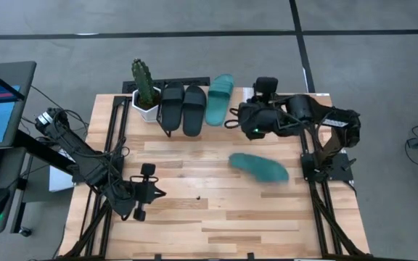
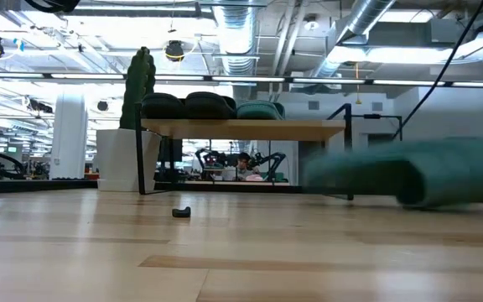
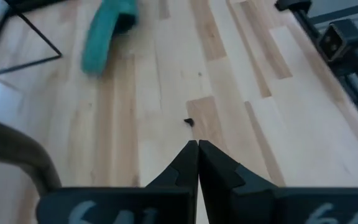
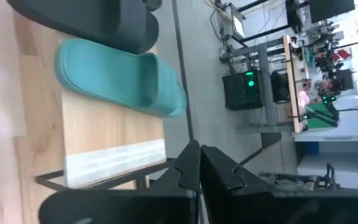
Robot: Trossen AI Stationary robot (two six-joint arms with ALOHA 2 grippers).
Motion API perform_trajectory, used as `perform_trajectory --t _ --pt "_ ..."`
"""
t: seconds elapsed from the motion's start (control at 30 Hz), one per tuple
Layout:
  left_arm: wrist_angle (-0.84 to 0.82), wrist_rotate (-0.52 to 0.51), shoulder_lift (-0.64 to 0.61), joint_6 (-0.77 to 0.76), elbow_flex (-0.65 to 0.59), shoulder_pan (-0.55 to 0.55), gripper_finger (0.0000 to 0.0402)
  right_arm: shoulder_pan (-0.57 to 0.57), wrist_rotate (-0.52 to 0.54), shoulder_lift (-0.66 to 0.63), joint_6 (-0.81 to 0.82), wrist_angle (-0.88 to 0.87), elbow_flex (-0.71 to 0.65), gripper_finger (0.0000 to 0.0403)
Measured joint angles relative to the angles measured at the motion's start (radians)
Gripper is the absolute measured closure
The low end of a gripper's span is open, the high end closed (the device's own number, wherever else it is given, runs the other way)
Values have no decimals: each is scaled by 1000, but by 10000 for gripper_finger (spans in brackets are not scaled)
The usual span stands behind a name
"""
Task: Pick and place slides into the shelf
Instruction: Put the green slide on the shelf
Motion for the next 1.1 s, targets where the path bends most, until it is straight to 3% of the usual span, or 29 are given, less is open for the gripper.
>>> perform_trajectory --t 0.23,0.47,0.57,0.7,0.9,1.1 --pt "-2 73 0 -37 0 0 400 100 -39 0 83 1 -112 402" --pt "-4 74 0 -27 0 0 400 200 -365 0 257 0 -241 403" --pt "-4 74 0 -9 0 0 400 248 -432 0 375 1 -319 403" --pt "-4 63 1 27 0 0 400 330 -439 0 550 1 -452 403" --pt "1 -3 1 118 0 0 400 463 -331 0 857 6 -669 403" --pt "3 -72 1 233 0 0 400 557 -351 0 1145 1 -775 403"
